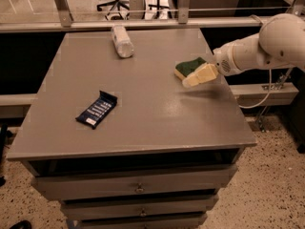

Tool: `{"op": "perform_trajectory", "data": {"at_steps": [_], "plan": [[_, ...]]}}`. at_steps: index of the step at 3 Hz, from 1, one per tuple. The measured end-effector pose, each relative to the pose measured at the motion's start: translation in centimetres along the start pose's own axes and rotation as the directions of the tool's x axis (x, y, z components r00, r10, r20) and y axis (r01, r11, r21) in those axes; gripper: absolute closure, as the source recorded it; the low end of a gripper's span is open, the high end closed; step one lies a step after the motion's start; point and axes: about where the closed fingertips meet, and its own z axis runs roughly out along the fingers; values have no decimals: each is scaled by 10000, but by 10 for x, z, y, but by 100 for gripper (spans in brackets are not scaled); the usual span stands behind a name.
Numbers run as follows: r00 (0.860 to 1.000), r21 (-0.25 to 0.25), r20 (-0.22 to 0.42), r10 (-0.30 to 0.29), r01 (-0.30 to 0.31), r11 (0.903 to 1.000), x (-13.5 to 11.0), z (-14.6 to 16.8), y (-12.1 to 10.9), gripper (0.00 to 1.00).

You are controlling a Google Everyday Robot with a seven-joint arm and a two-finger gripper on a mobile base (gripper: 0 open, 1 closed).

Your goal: Move sponge near rxbar blueberry

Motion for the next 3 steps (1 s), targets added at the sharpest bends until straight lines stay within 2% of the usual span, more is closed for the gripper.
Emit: {"op": "perform_trajectory", "data": {"at_steps": [1, 2, 3], "plan": [[9992, 26, 164, 352, -352, 9994, 9, 7, -18, 0], [9983, -59, 252, 532, -531, 9986, 15, 10, -26, 18], [9979, -188, 312, 561, -556, 9983, 15, 12, -25, 41]]}}
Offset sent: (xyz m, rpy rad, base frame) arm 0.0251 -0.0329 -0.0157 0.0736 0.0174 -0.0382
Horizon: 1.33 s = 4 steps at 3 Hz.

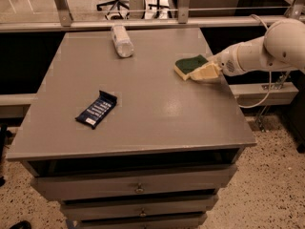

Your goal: Move sponge near rxbar blueberry

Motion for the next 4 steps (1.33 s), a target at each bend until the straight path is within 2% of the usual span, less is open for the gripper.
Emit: {"op": "perform_trajectory", "data": {"at_steps": [1, 2, 3, 4], "plan": [[9999, -76, 100, -107, 108, 9999, -5, -2, 2, 64], [9985, -103, 338, -429, 433, 9990, -21, -11, 9, 88], [9929, -155, 751, -923, 937, 9955, -48, -27, 22, 100], [9804, 99, 1071, -1653, 1652, 9862, -85, -58, 34, 100]]}}
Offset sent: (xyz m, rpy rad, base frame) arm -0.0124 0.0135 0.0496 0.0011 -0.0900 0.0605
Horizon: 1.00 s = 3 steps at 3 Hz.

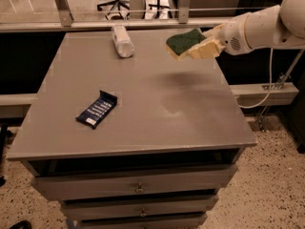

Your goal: Move sponge near rxbar blueberry

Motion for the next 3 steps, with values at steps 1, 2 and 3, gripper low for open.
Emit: {"op": "perform_trajectory", "data": {"at_steps": [1, 2, 3], "plan": [[10000, -2, 0, 0, 0, 10000, 0, 0, 0, 100], [9992, -559, 246, -316, 329, 9979, -14, 22, 19, 100], [9958, -1164, 466, -787, 836, 9897, -28, 48, 53, 100]]}}
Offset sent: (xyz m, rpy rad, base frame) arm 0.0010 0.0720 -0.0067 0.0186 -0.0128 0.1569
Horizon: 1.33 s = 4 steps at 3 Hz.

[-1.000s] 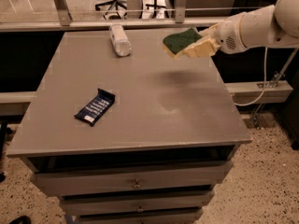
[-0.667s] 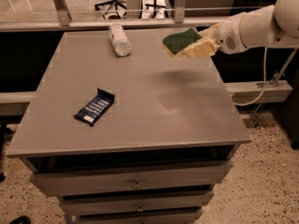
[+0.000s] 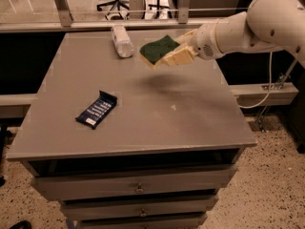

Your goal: Move sponge near rxbar blueberry

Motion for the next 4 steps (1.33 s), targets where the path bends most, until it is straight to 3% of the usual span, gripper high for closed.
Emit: {"op": "perform_trajectory", "data": {"at_steps": [1, 2, 3, 4], "plan": [[9984, -580, -162, -536, 526, 9969, -2, 27, 26, 100], [9932, -950, -611, -987, 926, 9912, 13, 42, 44, 100], [9860, -1252, -951, -1368, 1245, 9843, 28, 46, 56, 100], [9818, -1602, -953, -1644, 1479, 9759, 29, 45, 71, 100]]}}
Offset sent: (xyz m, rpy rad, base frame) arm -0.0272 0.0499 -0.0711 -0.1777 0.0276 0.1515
